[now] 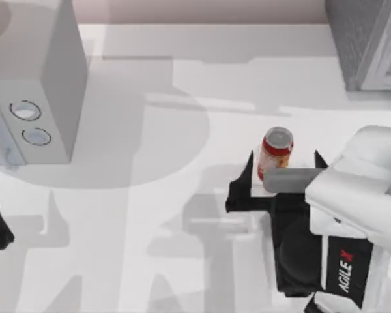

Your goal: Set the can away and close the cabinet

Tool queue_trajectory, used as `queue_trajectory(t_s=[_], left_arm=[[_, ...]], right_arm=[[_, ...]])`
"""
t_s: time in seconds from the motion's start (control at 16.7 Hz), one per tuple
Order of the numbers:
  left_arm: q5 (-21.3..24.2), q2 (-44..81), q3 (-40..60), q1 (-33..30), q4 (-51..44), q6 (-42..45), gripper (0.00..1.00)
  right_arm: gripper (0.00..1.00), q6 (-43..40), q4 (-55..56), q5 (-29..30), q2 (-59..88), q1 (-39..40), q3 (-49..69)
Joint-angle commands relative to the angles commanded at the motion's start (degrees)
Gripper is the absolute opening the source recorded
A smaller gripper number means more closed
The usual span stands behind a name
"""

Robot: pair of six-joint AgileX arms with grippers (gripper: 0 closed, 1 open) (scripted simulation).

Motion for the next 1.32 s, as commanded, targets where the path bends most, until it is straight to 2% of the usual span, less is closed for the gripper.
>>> queue_trajectory(t_s=[0.3,0.66,0.72,1.02,1.32], left_arm=[[0.0,0.0,0.0,0.0,0.0,0.0,1.00],[0.0,0.0,0.0,0.0,0.0,0.0,1.00],[0.0,0.0,0.0,0.0,0.0,0.0,1.00],[0.0,0.0,0.0,0.0,0.0,0.0,1.00],[0.0,0.0,0.0,0.0,0.0,0.0,1.00]], right_arm=[[1.00,0.2,4.5,2.1,7.4,2.9,0.9],[1.00,0.2,4.9,2.3,8.1,3.1,1.0],[1.00,2.5,-0.5,-1.3,11.5,2.9,6.5],[1.00,0.9,-0.3,-0.4,10.2,0.5,7.7],[1.00,0.1,-1.7,-2.4,9.2,-1.6,8.7]])
